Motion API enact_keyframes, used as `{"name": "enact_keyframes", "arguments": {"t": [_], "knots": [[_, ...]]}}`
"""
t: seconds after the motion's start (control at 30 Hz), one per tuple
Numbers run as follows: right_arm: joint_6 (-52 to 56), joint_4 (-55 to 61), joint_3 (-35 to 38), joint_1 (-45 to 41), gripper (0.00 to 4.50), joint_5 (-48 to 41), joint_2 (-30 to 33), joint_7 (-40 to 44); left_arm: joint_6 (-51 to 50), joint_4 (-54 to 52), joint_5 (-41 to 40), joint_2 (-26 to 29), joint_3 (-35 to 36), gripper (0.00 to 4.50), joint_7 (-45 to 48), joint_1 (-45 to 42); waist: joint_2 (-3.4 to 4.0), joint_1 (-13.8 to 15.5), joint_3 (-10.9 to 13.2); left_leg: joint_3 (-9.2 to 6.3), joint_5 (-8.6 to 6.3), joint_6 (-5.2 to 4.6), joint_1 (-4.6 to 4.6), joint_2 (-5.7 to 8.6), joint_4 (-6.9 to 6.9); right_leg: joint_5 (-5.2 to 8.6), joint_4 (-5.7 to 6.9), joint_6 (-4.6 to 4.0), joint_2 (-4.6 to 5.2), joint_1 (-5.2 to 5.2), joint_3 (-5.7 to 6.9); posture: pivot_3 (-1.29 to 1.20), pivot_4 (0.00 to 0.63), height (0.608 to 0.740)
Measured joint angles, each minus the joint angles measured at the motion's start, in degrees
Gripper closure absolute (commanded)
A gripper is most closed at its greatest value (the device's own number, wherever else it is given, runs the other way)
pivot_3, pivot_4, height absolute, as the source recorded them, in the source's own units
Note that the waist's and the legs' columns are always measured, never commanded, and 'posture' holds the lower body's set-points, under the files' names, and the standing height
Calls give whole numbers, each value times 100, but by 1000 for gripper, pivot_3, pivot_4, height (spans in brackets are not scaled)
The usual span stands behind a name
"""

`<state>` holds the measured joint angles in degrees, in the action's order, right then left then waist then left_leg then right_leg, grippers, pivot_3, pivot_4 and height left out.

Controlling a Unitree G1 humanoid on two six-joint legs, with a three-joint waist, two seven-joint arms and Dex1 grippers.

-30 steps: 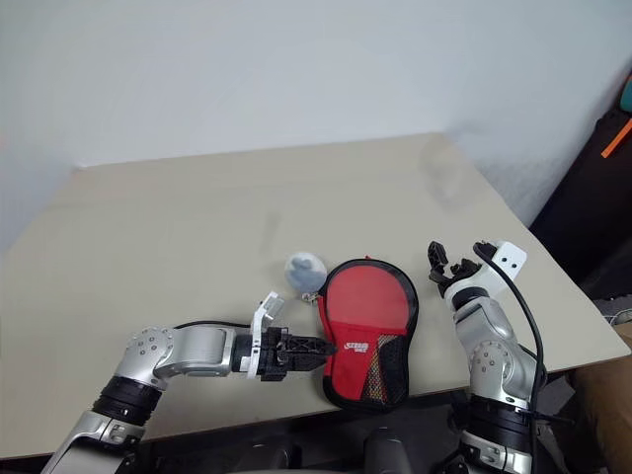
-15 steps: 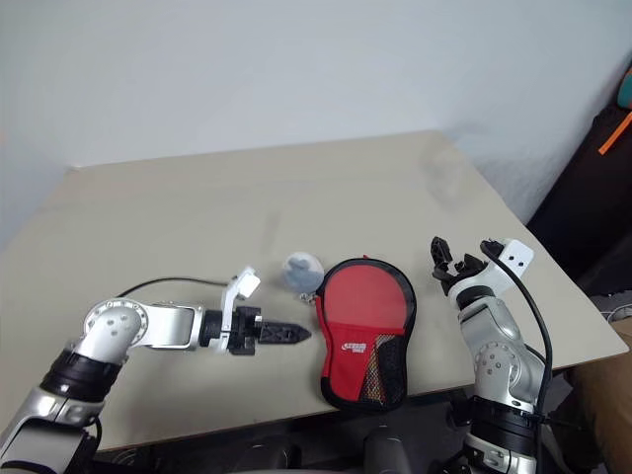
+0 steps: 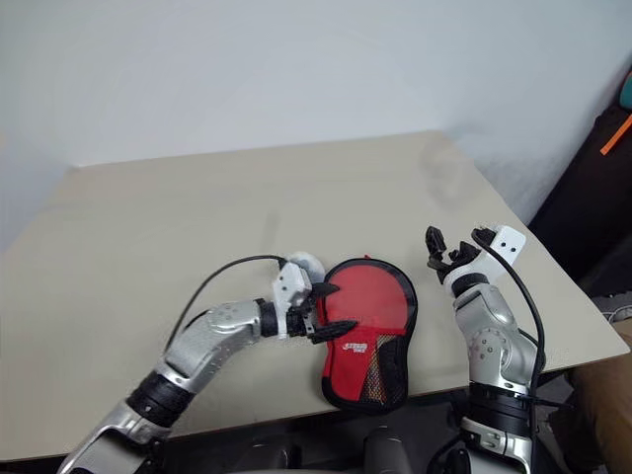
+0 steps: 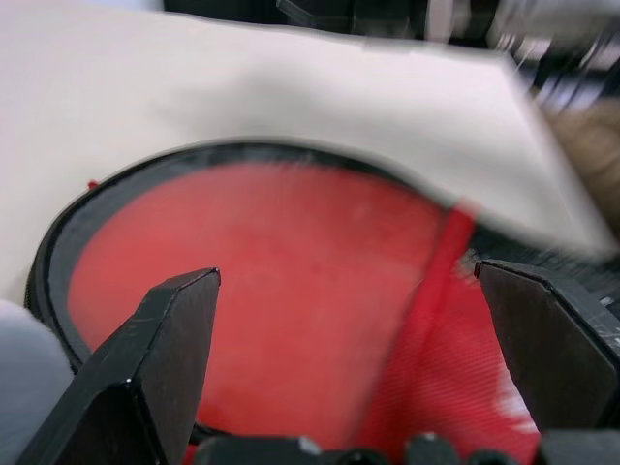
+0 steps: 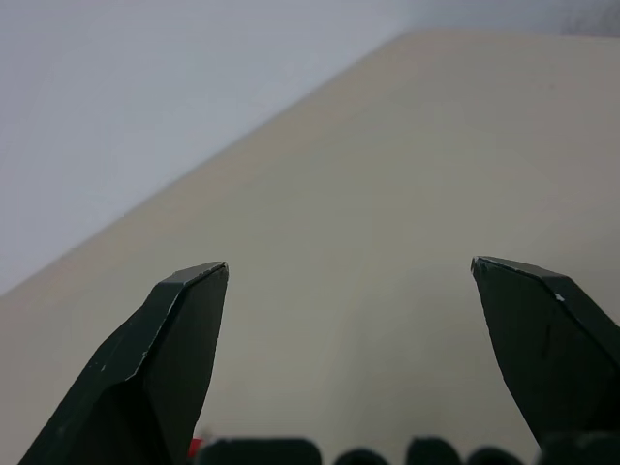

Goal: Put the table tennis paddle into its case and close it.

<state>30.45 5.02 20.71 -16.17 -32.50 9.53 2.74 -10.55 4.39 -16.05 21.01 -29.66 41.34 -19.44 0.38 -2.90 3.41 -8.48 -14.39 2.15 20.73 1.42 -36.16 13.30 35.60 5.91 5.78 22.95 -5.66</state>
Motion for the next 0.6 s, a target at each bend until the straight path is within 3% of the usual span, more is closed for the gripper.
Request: {"name": "enact_keyframes", "arguments": {"t": [0.1,0.6], "knots": [[0,1,23,2,133,2,45,-1,488,241,315,-35,-24,22,149,224,0,8,-2,-3,1,-1,-4,0,-3,0,2,0,0,-7,2,0,0,740],[41,-545,-152,-624,133,4,151,345,279,436,597,-485,372,22,355,348,4,10,-7,-6,0,-5,-44,1,-15,1,0,3,1,-54,8,0,0,740]]}}
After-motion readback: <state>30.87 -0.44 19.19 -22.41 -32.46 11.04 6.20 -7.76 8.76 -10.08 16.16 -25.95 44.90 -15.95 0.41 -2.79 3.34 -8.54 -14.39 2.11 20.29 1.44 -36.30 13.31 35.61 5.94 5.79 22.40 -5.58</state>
